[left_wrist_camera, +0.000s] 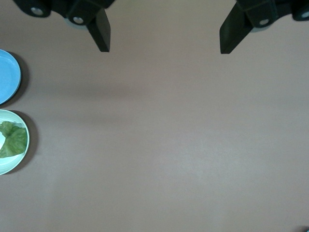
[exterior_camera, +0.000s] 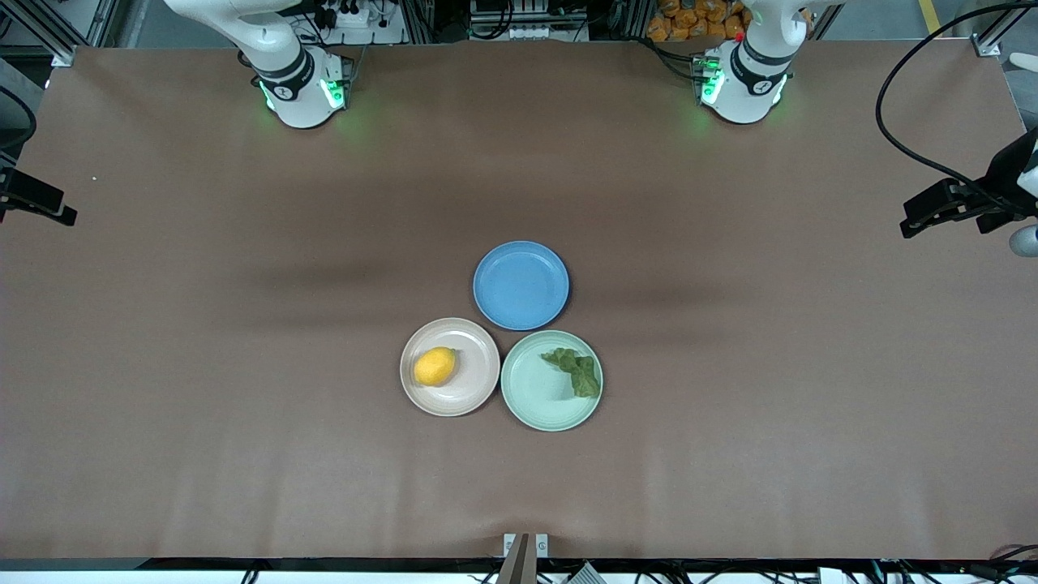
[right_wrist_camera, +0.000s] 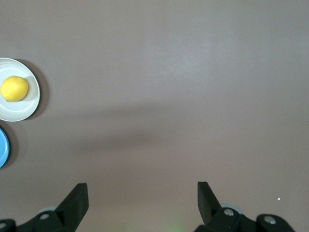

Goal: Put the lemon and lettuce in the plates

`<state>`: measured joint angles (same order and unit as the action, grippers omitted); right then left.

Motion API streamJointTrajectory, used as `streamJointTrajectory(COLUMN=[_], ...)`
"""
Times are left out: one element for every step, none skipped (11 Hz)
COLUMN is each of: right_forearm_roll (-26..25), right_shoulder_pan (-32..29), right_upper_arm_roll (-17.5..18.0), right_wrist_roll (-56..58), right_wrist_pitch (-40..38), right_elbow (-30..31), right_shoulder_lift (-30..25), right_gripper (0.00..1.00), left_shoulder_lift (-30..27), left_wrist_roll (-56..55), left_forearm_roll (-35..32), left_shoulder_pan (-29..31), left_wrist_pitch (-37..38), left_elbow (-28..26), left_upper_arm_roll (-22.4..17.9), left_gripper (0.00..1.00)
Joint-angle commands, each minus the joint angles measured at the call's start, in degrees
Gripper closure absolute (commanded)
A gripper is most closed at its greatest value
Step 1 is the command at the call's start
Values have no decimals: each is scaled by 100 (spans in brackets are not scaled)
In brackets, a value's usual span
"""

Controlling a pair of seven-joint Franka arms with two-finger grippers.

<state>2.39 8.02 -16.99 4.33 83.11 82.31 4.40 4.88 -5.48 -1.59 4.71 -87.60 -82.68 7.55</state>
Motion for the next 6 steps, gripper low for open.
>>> streamJointTrajectory(right_forearm_roll=[-98, -98, -98, -107, -168, -203], right_shoulder_pan=[112, 112, 103, 103, 103, 112], right_upper_arm_roll=[73, 64, 64, 64, 64, 73], right_wrist_roll=[-240, -222, -205, -161, -135, -82], right_wrist_pitch=[73, 82, 91, 91, 82, 91], right_elbow=[154, 154, 154, 154, 154, 154], right_shoulder_lift=[-176, -168, -167, -167, -167, -159], right_gripper=[0, 0, 0, 0, 0, 0], left_shoulder_lift=[-5, -5, -5, -5, -5, 4], left_wrist_roll=[-59, -59, -50, -50, -50, -41], left_forearm_roll=[-140, -140, -140, -140, -140, -140], left_shoulder_pan=[12, 21, 21, 21, 21, 30], left_wrist_pitch=[-12, -12, -12, -12, -12, -12], left_elbow=[24, 24, 24, 24, 24, 24], left_upper_arm_roll=[27, 35, 36, 36, 44, 44], left_gripper=[0, 0, 0, 0, 0, 0])
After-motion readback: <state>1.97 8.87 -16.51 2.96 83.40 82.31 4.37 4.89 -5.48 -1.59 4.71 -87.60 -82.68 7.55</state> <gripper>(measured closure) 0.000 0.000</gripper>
